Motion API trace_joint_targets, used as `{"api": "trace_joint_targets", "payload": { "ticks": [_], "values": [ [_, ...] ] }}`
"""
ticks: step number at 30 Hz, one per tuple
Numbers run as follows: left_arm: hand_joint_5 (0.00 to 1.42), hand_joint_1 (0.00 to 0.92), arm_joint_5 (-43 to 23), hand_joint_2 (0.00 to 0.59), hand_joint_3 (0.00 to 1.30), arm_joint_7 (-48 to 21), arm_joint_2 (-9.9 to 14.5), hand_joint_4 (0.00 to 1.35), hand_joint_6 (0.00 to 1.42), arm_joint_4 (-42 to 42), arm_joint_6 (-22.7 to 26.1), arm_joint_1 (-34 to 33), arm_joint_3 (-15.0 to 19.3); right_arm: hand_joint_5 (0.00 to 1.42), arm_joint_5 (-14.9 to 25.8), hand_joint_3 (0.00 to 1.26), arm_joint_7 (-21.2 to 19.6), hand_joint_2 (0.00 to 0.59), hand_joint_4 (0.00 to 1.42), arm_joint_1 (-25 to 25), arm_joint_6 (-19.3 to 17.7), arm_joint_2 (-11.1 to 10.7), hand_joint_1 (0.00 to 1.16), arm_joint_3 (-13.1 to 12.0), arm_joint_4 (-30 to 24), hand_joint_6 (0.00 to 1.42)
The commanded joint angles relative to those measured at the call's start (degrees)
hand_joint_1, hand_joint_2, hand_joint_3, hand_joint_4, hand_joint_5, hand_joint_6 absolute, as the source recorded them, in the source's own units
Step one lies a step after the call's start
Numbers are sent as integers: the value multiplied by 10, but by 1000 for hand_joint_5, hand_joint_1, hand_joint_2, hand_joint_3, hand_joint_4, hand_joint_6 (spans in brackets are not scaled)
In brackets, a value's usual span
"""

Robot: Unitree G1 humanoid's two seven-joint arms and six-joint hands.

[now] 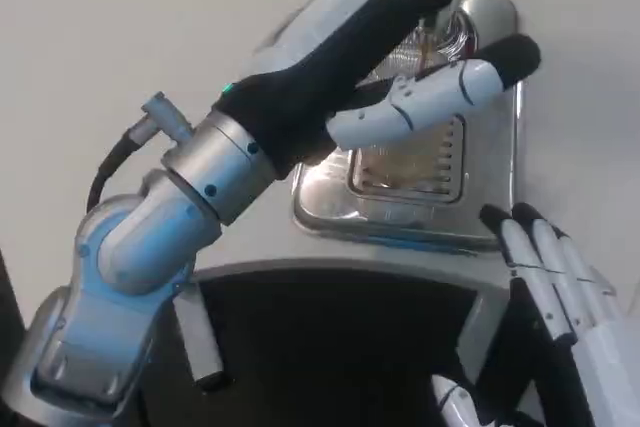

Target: Grasp the cup under the faucet to collect the drink, then remove the cup.

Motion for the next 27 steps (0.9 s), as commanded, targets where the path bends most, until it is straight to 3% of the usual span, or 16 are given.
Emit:
{"api": "trace_joint_targets", "payload": {
  "ticks": [1,11,13,15,17,21,27],
  "values": [
    [0,0,15,209,0,-22,9,0,0,7,-45,-2,-18,25,30,28,1,379,1,-14,22,26,526,3,11,120],
    [0,0,33,215,0,-18,8,0,0,15,-67,0,-21,14,67,15,24,270,0,-88,89,75,651,13,26,102],
    [0,0,35,216,0,-18,7,0,0,16,-69,1,-20,14,76,5,26,239,0,-100,100,77,694,14,29,102],
    [0,0,34,216,0,-18,7,0,0,18,-70,2,-18,14,88,1,28,199,0,-115,110,79,865,14,34,102],
    [0,0,35,217,0,-18,7,0,0,19,-72,3,-17,1,101,0,30,161,0,-129,117,82,947,15,41,102],
    [0,0,34,221,0,-16,6,0,0,20,-73,5,-15,0,132,0,35,111,0,-169,135,92,995,17,57,87],
    [0,0,33,223,0,-15,7,0,0,21,-76,8,-12,0,153,0,33,78,0,-203,151,82,1031,15,63,113]
  ]
}}
